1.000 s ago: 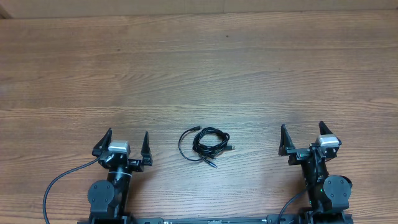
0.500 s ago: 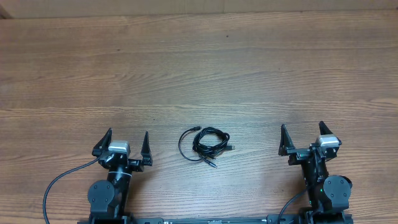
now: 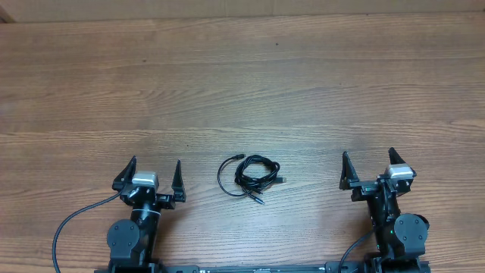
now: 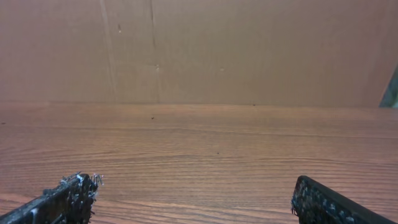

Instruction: Untangle cables

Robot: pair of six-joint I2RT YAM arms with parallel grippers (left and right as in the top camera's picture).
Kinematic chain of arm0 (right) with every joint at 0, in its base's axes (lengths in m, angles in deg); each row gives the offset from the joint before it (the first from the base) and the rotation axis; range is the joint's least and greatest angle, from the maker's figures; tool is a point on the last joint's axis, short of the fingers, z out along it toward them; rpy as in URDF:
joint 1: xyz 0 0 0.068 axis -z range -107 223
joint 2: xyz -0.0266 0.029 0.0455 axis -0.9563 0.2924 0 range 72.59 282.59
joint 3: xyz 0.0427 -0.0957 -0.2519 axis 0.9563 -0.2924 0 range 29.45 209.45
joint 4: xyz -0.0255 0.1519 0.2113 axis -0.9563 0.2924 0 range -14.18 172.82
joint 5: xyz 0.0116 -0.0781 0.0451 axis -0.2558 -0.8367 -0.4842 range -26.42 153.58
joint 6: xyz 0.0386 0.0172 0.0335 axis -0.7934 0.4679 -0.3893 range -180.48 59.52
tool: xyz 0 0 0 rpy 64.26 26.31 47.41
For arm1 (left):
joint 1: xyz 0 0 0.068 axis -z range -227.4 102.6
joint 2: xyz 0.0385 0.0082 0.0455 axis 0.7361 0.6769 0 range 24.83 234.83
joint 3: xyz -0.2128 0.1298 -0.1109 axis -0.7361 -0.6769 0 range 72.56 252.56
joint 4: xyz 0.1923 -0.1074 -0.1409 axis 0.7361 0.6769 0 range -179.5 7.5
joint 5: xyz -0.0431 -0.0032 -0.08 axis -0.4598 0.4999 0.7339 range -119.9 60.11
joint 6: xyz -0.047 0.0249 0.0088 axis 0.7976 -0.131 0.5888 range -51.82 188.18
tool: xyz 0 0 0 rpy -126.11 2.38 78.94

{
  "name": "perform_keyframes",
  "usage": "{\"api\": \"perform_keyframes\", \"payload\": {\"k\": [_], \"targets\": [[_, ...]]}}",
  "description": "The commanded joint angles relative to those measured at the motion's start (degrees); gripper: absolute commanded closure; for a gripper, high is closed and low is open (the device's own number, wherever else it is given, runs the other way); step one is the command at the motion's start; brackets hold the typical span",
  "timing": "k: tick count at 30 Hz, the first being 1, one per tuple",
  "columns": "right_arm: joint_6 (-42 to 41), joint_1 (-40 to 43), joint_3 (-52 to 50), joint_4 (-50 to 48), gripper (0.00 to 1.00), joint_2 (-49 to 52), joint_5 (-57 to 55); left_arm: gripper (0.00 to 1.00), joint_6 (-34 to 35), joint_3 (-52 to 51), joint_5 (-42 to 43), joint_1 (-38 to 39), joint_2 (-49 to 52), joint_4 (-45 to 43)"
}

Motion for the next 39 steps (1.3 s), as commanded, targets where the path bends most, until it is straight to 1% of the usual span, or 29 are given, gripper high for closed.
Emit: {"api": "perform_keyframes", "payload": {"k": [1, 29, 36, 39], "targets": [[0.24, -0.63, -0.61, -0.07, 0.0, -0.68, -0.52, 0.01, 0.35, -0.26, 0.0, 0.63, -0.57, 0.11], [0.24, -0.63, -0.61, -0.07, 0.0, -0.68, -0.52, 0.01, 0.35, -0.26, -0.15, 0.63, -0.57, -0.07], [0.24, -0.63, -0.61, -0.07, 0.0, -0.68, -0.52, 0.0, 0.94, -0.24, 0.83, 0.68, -0.57, -0.04], [0.24, -0.63, -0.61, -0.07, 0.0, -0.68, -0.52, 0.0, 1.07, -0.09, 3.06, 0.68, -0.57, -0.04]]}}
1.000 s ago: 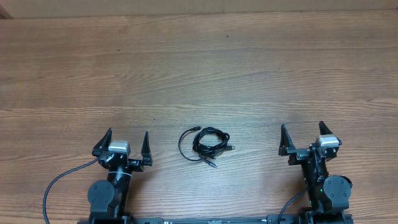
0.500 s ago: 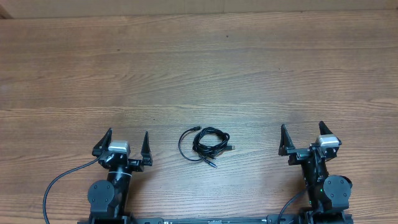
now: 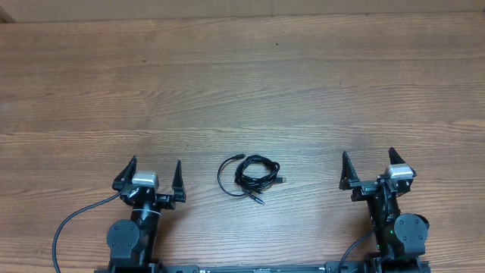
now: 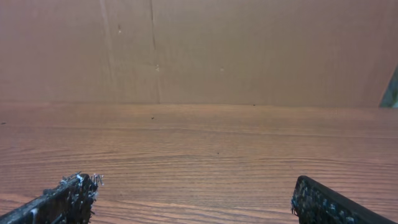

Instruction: Untangle cables

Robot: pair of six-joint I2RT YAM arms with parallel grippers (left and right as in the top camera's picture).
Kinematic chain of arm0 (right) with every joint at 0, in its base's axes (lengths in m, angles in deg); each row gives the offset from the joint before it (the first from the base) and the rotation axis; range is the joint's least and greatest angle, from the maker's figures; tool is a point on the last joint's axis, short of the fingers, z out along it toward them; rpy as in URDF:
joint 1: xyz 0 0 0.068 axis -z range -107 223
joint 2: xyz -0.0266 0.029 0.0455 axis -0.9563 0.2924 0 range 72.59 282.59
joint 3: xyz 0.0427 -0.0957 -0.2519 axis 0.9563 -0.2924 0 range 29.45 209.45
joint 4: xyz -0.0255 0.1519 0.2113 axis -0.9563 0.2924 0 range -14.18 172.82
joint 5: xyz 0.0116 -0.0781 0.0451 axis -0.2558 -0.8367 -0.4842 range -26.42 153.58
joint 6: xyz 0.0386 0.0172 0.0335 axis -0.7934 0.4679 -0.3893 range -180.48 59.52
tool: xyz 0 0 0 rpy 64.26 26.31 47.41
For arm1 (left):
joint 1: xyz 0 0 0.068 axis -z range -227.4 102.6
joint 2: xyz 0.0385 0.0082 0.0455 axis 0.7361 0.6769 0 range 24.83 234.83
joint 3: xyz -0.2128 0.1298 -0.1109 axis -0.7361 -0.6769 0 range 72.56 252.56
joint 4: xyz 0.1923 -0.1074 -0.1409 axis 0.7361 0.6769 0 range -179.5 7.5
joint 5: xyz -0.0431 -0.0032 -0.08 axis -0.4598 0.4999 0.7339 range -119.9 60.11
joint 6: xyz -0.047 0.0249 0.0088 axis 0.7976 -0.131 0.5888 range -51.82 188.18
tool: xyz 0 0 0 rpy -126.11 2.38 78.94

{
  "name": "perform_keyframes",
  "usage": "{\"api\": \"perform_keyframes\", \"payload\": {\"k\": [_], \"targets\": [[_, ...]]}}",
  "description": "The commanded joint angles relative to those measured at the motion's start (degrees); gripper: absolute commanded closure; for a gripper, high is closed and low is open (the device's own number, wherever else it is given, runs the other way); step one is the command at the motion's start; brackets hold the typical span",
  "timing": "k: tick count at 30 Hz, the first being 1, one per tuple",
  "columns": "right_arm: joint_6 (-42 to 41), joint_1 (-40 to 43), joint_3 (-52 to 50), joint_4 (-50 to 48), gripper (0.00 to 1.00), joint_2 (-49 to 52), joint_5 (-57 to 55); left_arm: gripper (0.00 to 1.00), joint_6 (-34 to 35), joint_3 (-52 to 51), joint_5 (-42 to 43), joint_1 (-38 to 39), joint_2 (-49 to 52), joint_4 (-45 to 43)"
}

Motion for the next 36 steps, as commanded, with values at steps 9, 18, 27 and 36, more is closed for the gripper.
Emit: {"api": "perform_keyframes", "payload": {"k": [9, 18, 27, 36], "targets": [[0.22, -0.63, -0.61, -0.09, 0.0, -0.68, -0.52, 0.0, 3.39, 5.09, 6.58, 0.68, -0.57, 3.74], [0.22, -0.63, -0.61, -0.09, 0.0, -0.68, -0.55, 0.0, 3.41, 18.01, 8.87, 0.68, 1.99, 14.23], [0.22, -0.63, -0.61, -0.09, 0.0, -0.68, -0.55, 0.0, 4.24, 35.58, 14.36, 0.68, 16.85, 24.81], [0.22, -0.63, -0.61, -0.09, 0.0, -0.68, -0.55, 0.01, 4.22, 53.07, 34.88, 0.7, 34.6, 32.57]]}}
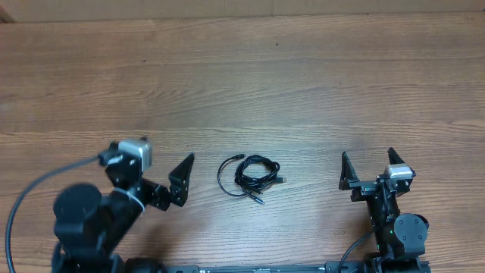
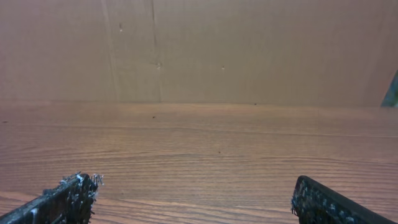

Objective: Untangle cables
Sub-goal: 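Move the left gripper over the black cable bundle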

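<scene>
A small tangle of thin black cables (image 1: 254, 176) lies on the wooden table (image 1: 250, 83), near the front edge and midway between the arms. My left gripper (image 1: 155, 165) is just left of the tangle, raised and turned. One finger (image 1: 182, 173) points toward the cables; the other is hidden under the wrist. My right gripper (image 1: 367, 157) is well right of the tangle, open and empty. The right wrist view shows the right gripper (image 2: 191, 185) with fingertips (image 2: 78, 186) wide apart over bare wood; no cable appears there.
A brown cardboard wall (image 2: 199, 50) stands beyond the table's far edge. The left arm's black lead (image 1: 34, 193) loops out to the left. Wooden tabletop stretches behind the tangle.
My left arm has lifted and swung from its parked pose, its wrist now higher and further left, one finger angled toward the tangle. The cables and right gripper have not moved.
At both earlier moments the two grippers stood parked and open at the front edge, with the tangle lying between them. Only the left arm has moved since; the tangle keeps its shape and place.
</scene>
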Robot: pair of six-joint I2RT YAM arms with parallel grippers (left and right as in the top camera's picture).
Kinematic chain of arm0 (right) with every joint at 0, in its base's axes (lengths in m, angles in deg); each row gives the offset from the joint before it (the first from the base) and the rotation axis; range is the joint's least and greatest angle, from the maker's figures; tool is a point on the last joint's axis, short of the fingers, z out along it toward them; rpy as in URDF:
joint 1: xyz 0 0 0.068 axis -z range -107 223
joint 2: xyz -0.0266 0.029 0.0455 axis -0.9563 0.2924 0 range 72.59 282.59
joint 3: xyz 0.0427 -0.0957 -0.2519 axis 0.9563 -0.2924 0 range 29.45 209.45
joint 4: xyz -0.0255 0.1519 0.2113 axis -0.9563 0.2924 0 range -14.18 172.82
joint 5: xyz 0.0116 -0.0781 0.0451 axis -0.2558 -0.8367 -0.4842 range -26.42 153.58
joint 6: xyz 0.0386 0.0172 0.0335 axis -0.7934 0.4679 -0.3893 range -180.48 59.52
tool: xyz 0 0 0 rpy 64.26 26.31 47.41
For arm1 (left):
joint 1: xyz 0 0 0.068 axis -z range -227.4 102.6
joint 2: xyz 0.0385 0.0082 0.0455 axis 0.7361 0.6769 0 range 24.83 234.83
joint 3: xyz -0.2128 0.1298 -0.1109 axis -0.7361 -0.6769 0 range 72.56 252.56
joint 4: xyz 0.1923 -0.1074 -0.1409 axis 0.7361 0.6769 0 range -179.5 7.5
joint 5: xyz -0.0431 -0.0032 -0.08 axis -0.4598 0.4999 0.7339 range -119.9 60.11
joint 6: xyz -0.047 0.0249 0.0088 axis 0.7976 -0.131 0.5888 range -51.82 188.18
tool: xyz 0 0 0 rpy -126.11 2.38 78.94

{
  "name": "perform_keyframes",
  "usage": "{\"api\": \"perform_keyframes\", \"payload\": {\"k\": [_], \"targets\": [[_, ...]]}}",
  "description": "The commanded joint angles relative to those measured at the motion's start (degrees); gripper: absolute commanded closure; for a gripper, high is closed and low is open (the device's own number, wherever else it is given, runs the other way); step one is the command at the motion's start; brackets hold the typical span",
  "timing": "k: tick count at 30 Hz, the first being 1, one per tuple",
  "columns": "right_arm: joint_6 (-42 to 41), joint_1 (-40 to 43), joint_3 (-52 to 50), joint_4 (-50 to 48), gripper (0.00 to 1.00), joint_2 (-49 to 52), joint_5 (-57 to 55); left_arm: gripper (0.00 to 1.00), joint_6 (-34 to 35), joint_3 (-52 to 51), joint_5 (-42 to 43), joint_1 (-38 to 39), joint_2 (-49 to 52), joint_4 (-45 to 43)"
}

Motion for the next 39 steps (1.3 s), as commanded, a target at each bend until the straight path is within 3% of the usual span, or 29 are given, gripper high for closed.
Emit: {"api": "perform_keyframes", "payload": {"k": [1, 5, 13, 16, 23, 27, 35, 39], "targets": [[0.26, -0.37, -0.61, -0.31, 0.0, -0.68, -0.55, 0.0, 0.7, 4.07, 15.93, 0.7, 4.2, 0.39], [0.26, -0.37, -0.61, -0.31, 0.0, -0.68, -0.55, 0.01, 0.72, 3.82, 21.66, 0.7, 7.67, 0.72], [0.26, -0.37, -0.61, -0.31, 0.0, -0.68, -0.52, 0.01, 0.98, 3.32, 21.81, 0.7, 15.02, 6.08], [0.26, -0.37, -0.61, -0.31, 0.0, -0.68, -0.55, 0.0, 4.13, 3.32, 23.52, 0.7, 17.7, 7.58], [0.26, -0.37, -0.61, -0.31, 0.0, -0.68, -0.55, 0.0, 6.54, 3.32, 23.61, 1.84, 24.24, 4.46], [0.26, -0.37, -0.61, -0.31, 0.0, -0.68, -0.52, 0.0, 7.19, 3.34, 11.78, 6.95, 26.67, 4.02], [0.26, -0.37, -0.61, -0.31, 0.0, -0.68, -0.55, 0.0, 8.66, 3.34, -17.49, 27.15, 30.49, 2.43], [0.26, -0.37, -0.61, -0.31, 0.0, -0.68, -0.52, 0.05, 8.68, 3.34, -30.05, 35.78, 34.32, 0.44]]}}
